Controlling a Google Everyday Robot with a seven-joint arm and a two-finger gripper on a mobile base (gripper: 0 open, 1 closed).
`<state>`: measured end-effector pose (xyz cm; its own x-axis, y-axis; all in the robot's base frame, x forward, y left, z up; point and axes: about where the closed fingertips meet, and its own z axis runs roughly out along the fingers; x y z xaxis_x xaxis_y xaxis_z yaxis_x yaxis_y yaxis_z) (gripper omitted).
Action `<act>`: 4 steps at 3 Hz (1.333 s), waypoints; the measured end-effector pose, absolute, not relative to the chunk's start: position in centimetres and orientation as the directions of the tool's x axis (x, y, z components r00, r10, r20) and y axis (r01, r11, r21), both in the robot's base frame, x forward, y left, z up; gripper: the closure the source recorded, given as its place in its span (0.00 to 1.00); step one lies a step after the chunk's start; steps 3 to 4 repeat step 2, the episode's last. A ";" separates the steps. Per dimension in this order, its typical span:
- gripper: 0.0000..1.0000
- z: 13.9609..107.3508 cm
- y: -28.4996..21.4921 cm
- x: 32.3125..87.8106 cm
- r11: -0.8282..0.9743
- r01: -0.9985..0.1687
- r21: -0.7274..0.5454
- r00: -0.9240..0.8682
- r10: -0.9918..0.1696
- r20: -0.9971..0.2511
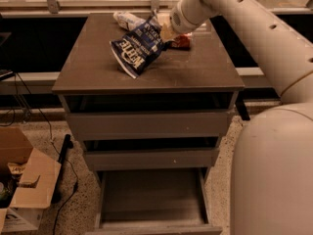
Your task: Pick blue chip bag from bottom drawer and place on counter
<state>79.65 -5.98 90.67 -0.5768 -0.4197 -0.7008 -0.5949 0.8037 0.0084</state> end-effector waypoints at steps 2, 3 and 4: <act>0.00 90.5 -5.8 79.9 0.802 -0.597 0.010 -0.577 -0.422 -0.699; 0.00 90.5 -5.8 79.9 0.802 -0.597 0.010 -0.577 -0.422 -0.699; 0.00 90.5 -5.8 79.9 0.802 -0.597 0.010 -0.577 -0.422 -0.699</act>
Offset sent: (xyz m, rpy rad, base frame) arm 0.0019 -0.0001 0.0013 0.0002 -0.0017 0.0002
